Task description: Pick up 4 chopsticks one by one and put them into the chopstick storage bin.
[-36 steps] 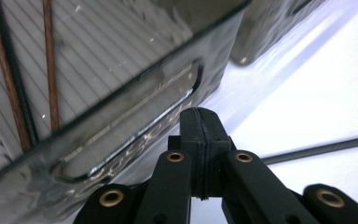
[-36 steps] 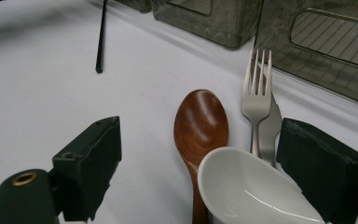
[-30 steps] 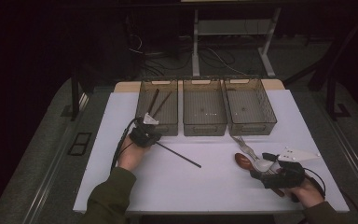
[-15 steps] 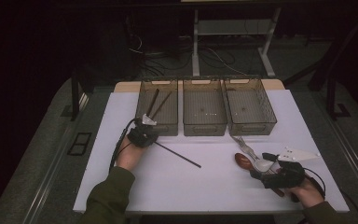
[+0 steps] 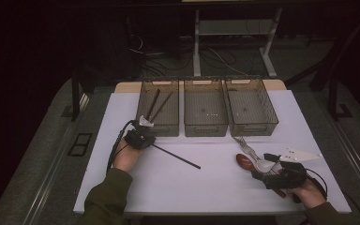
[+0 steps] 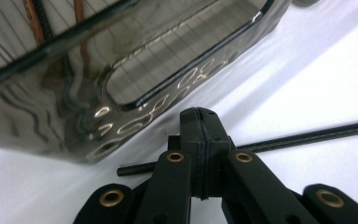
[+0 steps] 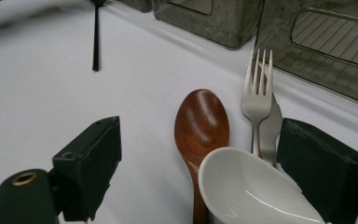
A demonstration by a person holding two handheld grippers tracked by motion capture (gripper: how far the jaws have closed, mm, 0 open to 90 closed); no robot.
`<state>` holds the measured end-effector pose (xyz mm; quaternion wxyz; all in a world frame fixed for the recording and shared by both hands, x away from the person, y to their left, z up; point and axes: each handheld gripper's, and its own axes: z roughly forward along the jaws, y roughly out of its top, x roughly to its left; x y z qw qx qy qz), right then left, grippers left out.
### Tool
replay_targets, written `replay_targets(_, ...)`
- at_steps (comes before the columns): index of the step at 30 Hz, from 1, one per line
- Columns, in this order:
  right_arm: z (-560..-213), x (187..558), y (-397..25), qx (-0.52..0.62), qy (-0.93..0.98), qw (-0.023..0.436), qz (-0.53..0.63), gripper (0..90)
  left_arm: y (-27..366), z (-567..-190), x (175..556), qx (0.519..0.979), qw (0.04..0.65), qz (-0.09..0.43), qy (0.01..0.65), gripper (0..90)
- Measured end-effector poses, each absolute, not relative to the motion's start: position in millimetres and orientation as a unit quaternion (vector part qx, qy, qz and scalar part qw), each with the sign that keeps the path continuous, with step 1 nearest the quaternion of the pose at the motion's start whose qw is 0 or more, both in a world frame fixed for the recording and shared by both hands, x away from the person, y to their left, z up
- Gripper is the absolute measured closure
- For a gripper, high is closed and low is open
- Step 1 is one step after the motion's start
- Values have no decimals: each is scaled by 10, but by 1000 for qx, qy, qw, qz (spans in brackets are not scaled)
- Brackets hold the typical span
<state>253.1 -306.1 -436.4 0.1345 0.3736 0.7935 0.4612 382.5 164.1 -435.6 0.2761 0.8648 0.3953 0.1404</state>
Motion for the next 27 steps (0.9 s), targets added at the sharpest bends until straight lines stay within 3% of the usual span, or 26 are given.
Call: replay_targets(27,-4363,2532,-3060,374,793,134,461,135,2050,-4350,3826,846,269,158,433,888)
